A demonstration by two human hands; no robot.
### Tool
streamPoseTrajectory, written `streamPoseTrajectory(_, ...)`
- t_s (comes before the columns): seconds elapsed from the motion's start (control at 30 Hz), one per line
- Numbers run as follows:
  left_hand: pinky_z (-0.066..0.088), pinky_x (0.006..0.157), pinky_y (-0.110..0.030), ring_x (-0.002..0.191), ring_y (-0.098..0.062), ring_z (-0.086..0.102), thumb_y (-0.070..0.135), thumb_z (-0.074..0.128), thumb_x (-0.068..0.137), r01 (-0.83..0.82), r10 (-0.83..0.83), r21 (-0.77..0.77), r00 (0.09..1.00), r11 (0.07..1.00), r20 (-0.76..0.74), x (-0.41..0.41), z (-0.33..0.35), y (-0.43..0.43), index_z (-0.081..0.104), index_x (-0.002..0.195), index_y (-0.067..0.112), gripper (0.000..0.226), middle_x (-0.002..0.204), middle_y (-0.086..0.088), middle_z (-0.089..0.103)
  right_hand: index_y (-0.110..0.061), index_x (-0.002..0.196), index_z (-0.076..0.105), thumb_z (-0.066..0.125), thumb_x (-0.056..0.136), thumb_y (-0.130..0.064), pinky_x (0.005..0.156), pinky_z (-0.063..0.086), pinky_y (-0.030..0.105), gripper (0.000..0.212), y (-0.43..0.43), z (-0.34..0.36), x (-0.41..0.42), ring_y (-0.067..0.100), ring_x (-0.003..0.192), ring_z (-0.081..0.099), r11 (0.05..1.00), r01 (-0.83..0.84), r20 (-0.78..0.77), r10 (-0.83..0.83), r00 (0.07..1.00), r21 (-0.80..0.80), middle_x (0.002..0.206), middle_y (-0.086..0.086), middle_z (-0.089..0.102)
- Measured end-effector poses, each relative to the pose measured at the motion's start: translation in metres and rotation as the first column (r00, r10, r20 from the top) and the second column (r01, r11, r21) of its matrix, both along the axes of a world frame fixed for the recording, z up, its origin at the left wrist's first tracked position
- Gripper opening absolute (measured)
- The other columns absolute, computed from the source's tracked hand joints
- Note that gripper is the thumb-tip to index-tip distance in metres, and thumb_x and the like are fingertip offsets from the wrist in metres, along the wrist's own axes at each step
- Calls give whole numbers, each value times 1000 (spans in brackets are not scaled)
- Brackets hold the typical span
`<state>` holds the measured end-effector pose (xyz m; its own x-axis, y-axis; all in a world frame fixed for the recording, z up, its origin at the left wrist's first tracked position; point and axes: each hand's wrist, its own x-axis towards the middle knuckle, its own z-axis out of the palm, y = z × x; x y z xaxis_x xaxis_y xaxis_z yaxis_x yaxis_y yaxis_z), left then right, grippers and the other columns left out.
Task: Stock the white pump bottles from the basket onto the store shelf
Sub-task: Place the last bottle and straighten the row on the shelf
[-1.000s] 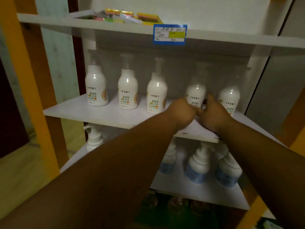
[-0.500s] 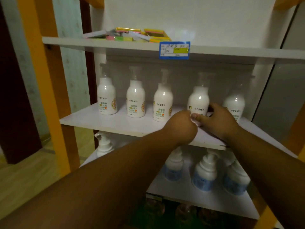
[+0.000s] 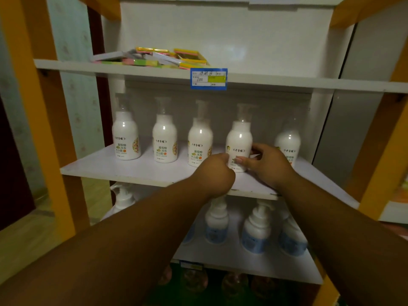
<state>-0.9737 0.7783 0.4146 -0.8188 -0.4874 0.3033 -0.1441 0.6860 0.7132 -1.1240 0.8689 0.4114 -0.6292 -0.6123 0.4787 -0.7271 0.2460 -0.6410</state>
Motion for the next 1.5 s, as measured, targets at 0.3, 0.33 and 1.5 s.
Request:
streamPoseTrajectory(0.3, 44, 91, -27, 100, -19, 54, 9, 52, 94, -3, 5, -48, 999, 999, 35, -1, -1, 5, 54, 134, 13, 40, 131, -6, 61, -22, 123, 67, 72, 89, -38, 81, 55, 27, 38, 0, -4, -9, 7, 88, 68, 1000, -3, 6, 3, 1000, -28, 106, -8, 72)
streamPoseTrajectory(0.33, 45, 91, -27, 99, -19, 54, 9, 52, 94, -3, 5, -53, 999, 999, 39, -2, -1, 5, 54, 133, 13, 40, 130, -6, 61, -22, 123, 67, 71, 90, -37, 80, 53, 25, 37, 0, -4, -10, 8, 89, 68, 1000, -4, 2, 5, 1000, -23, 108, -6, 73)
streamPoseTrajectory(1.5, 50, 95, -32, 99, -20, 60, 15, 50, 95, -54, 70, 153, 992, 987, -102, -9, -5, 0, 62, 123, 12, 31, 113, -1, 65, -21, 123, 60, 67, 91, -29, 79, 50, 22, 34, 17, 3, -2, 13, 94, 60, 903, 183, -115, -245, 963, -388, 113, -7, 57)
